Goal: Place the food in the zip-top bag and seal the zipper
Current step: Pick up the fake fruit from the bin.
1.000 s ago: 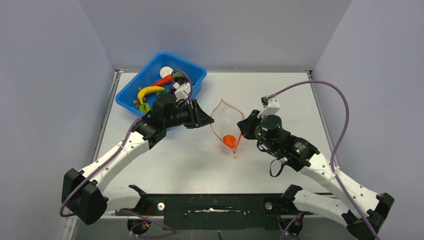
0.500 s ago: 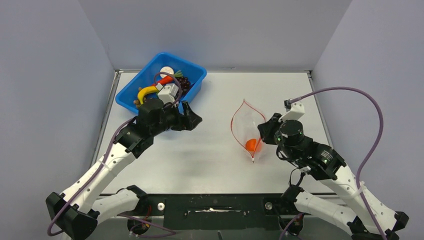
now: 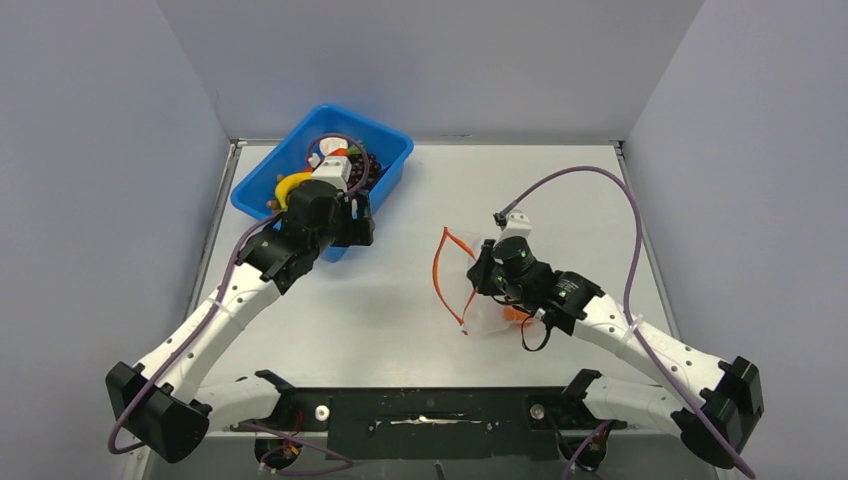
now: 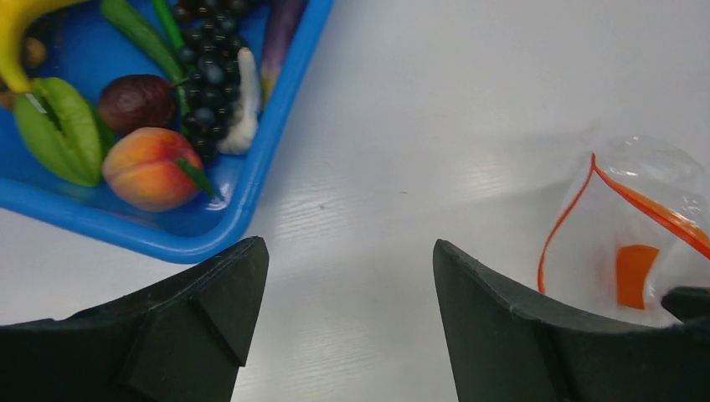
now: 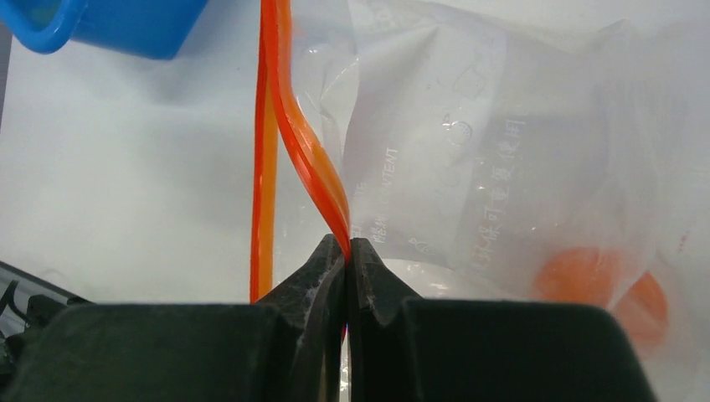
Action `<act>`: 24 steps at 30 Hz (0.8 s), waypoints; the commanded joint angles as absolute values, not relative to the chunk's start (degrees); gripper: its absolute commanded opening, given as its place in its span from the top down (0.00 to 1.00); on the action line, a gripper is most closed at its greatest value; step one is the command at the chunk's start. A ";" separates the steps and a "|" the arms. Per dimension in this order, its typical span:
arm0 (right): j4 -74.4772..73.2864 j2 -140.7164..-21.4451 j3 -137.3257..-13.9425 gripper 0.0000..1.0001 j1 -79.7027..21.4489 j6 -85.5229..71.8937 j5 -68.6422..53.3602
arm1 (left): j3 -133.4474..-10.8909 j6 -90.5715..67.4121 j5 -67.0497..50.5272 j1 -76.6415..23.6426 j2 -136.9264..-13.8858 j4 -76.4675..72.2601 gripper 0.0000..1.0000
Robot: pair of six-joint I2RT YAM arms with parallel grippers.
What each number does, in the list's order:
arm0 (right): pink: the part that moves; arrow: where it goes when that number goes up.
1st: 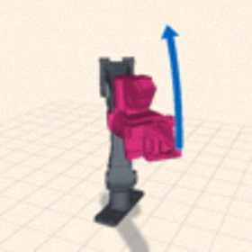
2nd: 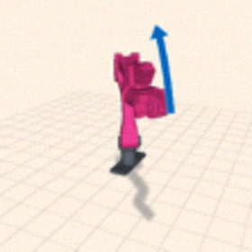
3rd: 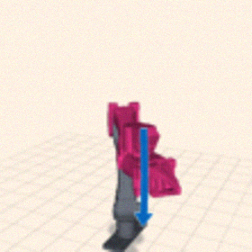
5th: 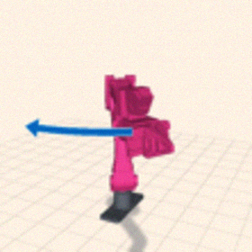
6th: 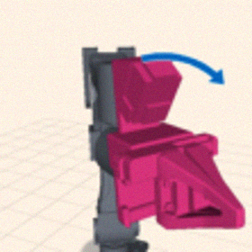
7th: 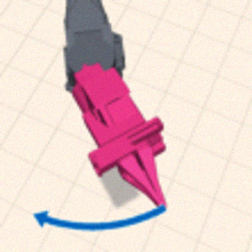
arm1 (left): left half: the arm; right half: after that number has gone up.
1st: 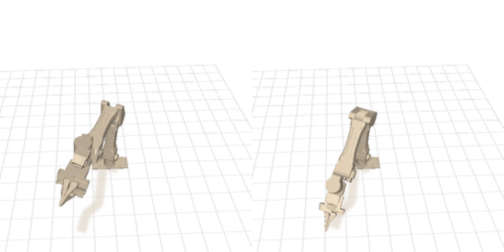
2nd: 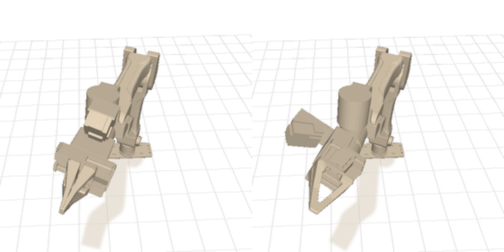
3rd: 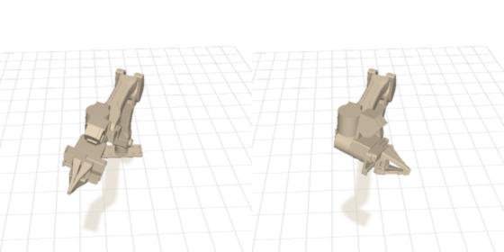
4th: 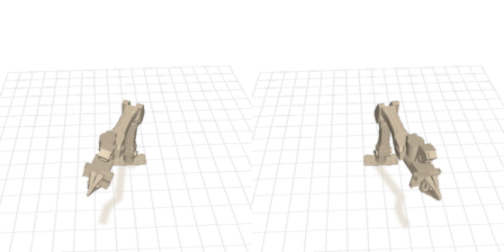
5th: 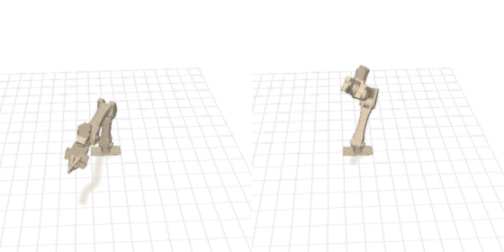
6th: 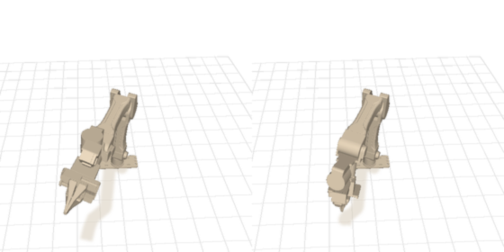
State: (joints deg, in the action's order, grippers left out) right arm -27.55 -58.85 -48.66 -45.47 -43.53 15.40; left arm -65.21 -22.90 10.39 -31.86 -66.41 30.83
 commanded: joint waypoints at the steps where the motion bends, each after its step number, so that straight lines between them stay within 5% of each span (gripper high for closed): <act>1: -15.15 -58.68 -48.06 1.00 -45.52 -41.93 9.87 | -66.10 -13.26 23.27 -29.48 -66.41 29.17 0.29; 24: -13.31 -59.23 -52.20 1.00 -44.22 -35.27 -2.75 | -61.34 9.39 9.89 1.06 -80.99 2.69 0.26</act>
State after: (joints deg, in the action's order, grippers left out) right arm -16.03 -59.92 -49.60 -44.64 -37.04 -1.78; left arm -60.45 3.22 12.67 -1.02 -79.83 15.42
